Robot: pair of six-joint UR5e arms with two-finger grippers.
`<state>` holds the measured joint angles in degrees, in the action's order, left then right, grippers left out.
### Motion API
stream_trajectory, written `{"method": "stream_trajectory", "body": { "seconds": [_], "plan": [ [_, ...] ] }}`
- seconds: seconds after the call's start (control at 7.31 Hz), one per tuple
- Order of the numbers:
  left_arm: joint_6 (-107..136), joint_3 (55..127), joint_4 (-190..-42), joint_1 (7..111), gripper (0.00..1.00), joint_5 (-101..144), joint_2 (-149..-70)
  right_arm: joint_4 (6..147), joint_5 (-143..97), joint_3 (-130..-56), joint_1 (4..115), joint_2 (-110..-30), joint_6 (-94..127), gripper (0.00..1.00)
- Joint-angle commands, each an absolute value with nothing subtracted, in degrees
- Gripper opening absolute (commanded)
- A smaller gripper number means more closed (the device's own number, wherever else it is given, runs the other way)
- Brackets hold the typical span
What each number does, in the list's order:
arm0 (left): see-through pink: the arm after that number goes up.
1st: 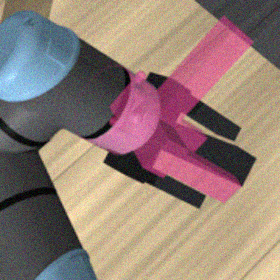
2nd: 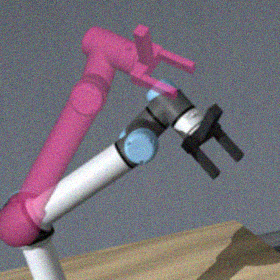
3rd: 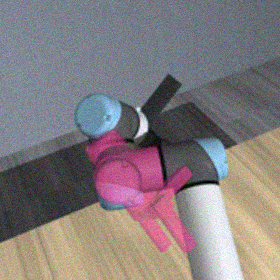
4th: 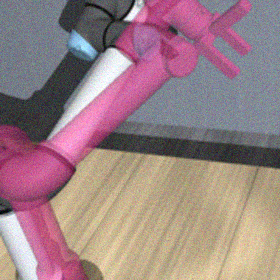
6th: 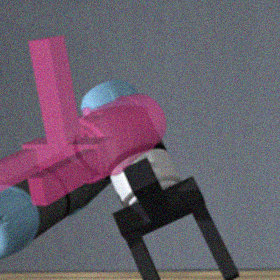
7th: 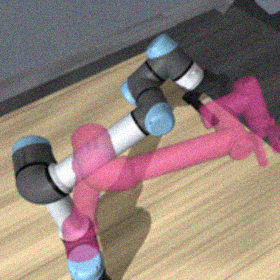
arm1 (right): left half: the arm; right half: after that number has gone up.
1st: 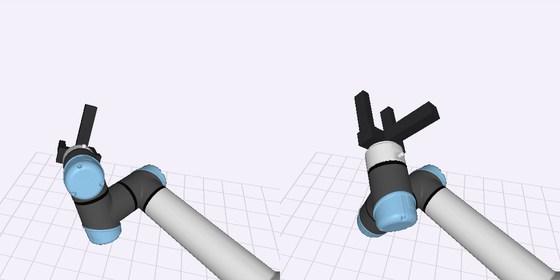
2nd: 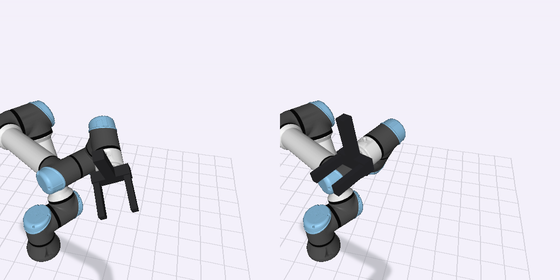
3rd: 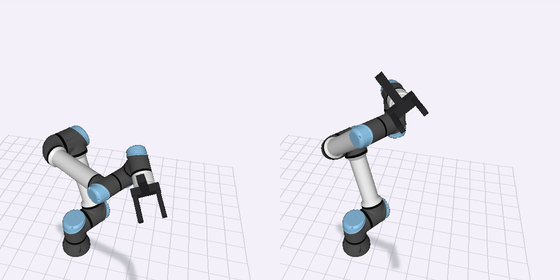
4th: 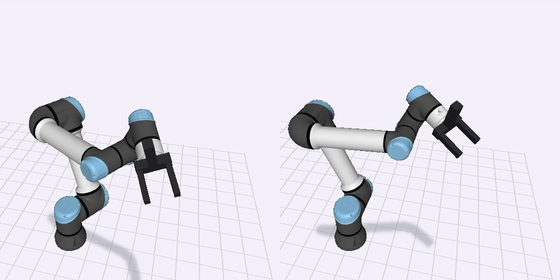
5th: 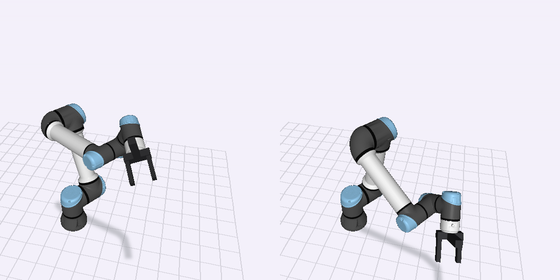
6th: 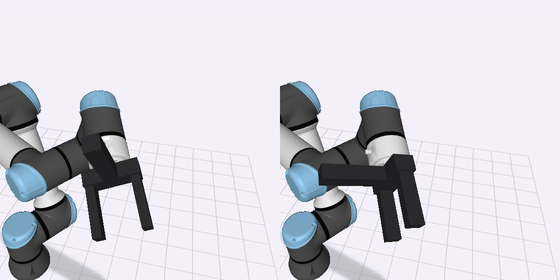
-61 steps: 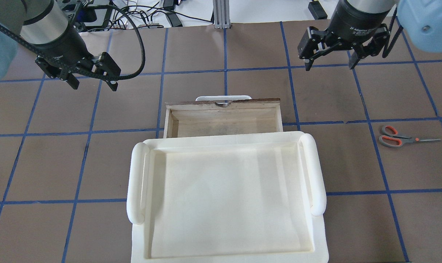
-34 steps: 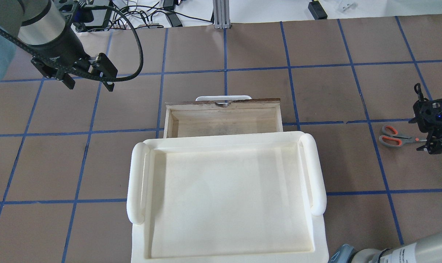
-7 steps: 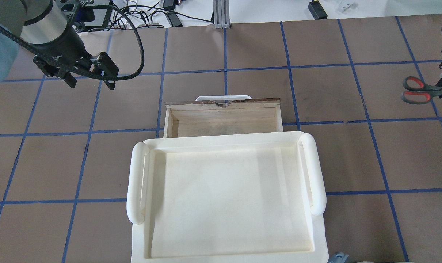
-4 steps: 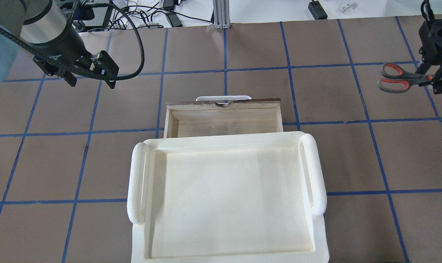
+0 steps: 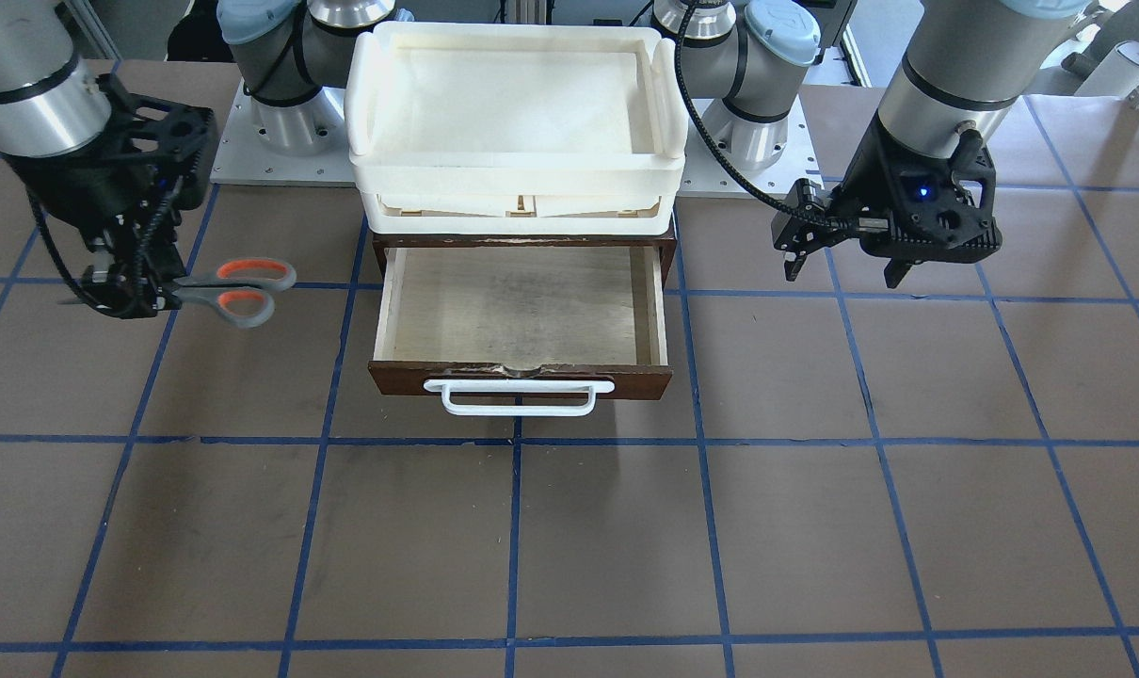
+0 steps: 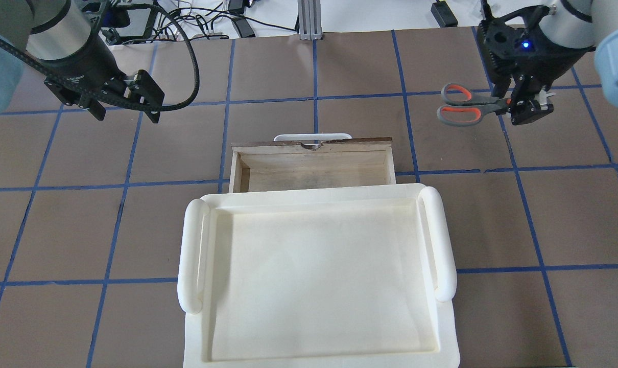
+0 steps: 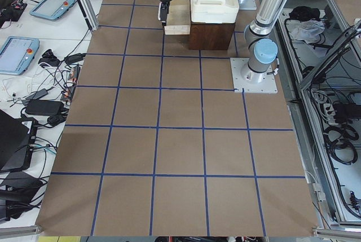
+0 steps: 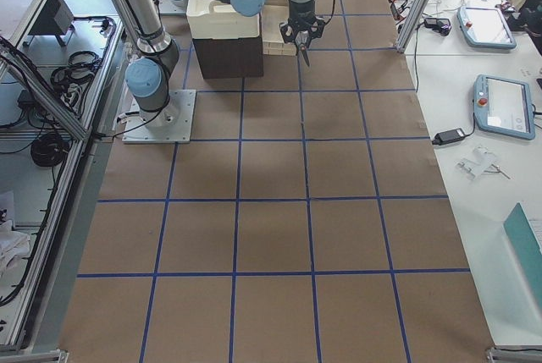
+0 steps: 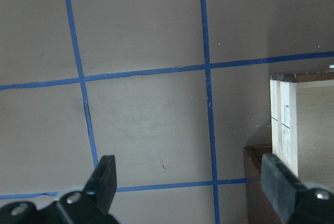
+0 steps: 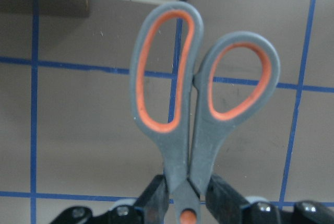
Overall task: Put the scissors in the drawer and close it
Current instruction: 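Lift the scissors and carry them with the right gripper over the drawer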
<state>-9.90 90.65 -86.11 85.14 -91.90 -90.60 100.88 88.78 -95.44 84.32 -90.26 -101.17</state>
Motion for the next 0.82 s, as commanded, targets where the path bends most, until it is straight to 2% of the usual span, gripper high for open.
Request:
{"method": "stream_trajectory", "body": {
  "seconds": [0.0, 0.27, 0.68],
  "plan": [
    [-9.8, 90.7, -86.7, 85.2, 1.0, -92.2, -90.3, 101.6, 90.6, -95.1, 95.5, -87.8, -89.2, 0.04],
    [-16.6, 90.7, -85.4, 85.2, 1.0, -92.6, -90.8, 102.0, 90.5, -92.8, 103.7, -83.7, -83.3, 0.04],
    [-17.8, 90.7, -85.5, 84.7, 1.0, -93.2, -90.4, 103.1, 91.1, -85.3, 114.3, -73.9, -73.4, 0.06]
  ]
}}
